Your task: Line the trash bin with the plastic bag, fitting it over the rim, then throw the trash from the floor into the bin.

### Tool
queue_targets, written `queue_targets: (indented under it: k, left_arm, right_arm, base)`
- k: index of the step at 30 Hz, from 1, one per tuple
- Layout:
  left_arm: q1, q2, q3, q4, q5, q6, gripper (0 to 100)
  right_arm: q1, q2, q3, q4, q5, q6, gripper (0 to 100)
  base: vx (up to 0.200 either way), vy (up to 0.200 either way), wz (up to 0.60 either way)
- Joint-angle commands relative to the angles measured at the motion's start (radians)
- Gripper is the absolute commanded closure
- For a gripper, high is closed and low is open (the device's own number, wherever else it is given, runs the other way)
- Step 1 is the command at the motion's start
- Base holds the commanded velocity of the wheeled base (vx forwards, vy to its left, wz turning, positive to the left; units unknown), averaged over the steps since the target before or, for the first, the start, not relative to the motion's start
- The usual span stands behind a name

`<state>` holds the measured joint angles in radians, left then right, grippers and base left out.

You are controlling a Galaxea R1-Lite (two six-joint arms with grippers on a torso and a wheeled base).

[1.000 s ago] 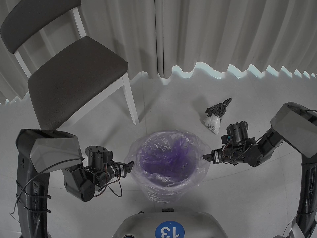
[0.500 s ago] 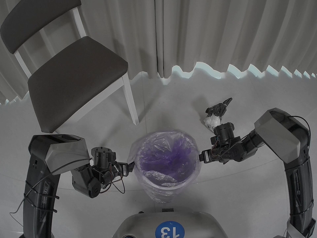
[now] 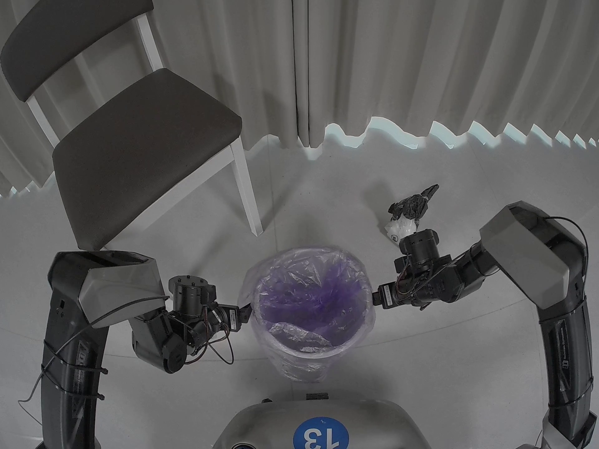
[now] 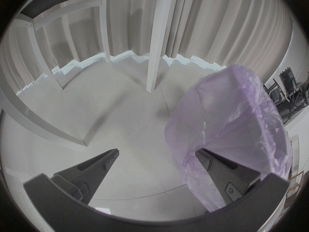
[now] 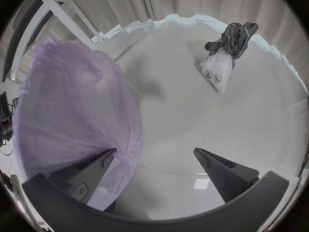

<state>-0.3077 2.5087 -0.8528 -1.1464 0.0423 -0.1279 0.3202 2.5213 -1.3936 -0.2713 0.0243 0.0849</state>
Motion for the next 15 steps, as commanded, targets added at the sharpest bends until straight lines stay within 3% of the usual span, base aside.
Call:
queue_targets:
  k: [1,8,15]
  left_arm:
    - [-0.004,-0.08,0.064,-0.018,-0.004,-0.003,0]
    - [0.002,-0.149,0.176,-0.082,-0.004,-0.003,0]
    - [-0.004,-0.24,0.363,-0.254,-0.006,0.001,0]
  right_arm:
    - [-0.021,-0.136,0.093,0.0,0.016,-0.001,0]
    - [-0.032,-0.28,0.205,0.0,0.014,-0.001,0]
    - [0.013,-0.516,0.303,-0.003,0.002,-0.002,0]
  base:
    - [0.0,0.0,0.0]
    - [0.0,0.0,0.0]
    - [0.0,0.0,0.0]
